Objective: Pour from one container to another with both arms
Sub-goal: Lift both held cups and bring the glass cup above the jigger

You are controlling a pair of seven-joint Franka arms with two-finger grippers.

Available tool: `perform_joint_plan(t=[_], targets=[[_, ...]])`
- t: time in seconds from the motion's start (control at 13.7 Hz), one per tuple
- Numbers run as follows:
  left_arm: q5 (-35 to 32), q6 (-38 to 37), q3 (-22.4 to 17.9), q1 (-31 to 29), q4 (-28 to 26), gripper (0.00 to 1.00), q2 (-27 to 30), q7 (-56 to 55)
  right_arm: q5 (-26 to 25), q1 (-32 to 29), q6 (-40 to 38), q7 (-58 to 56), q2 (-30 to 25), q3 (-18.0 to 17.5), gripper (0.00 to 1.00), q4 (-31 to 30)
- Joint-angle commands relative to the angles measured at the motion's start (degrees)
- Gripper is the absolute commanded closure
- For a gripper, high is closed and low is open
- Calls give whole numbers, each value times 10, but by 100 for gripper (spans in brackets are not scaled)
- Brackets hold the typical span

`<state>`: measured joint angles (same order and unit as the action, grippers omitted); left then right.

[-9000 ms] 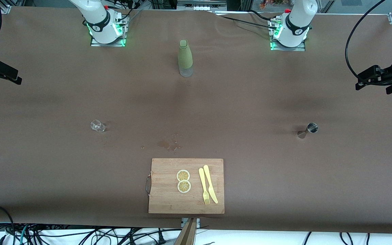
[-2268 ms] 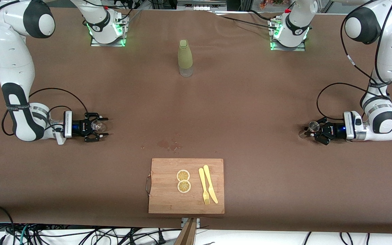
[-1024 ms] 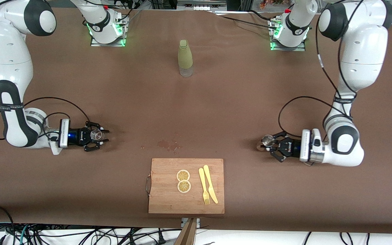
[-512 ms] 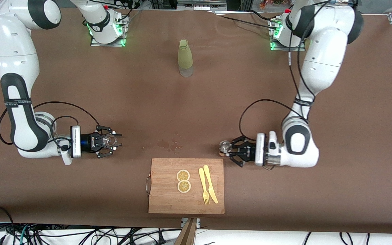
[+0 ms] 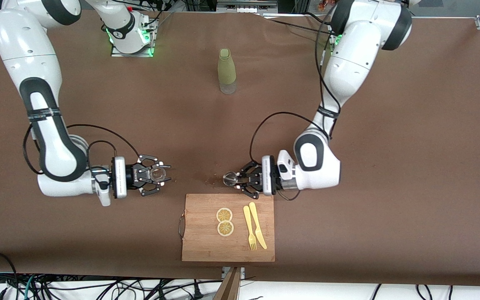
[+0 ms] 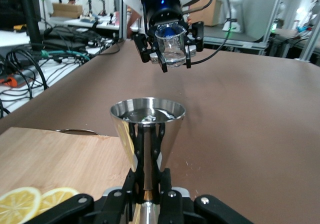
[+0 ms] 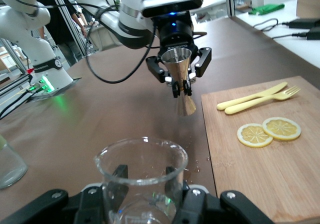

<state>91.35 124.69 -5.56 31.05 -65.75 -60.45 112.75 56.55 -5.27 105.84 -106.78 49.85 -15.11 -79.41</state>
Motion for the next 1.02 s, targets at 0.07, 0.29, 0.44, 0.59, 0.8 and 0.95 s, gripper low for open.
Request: perform_joint_plan(t=[0.07,0.29,0.44,0.59,0.8,0.95], targets=[[24,50,-16,40,41,100,-27,-23,-59,7,45,76,-10,-34,58,8],[37,88,-31,73,54,100,-34,-51,-126,10,49,141,-11,-55,58,28],[38,104,-33,90,72,100,-47,-69,-139,11,50,163,-10,-60,58,35],[40,128,-33,102,75,100,-51,-71,-140,21,65,183,-10,-60,58,36],[50,131,-43,122,76,100,-58,-72,-167,33,78,205,-10,-60,58,36],[51,141,-70,142,76,100,-64,-93,-177,39,88,215,-10,-60,58,36]])
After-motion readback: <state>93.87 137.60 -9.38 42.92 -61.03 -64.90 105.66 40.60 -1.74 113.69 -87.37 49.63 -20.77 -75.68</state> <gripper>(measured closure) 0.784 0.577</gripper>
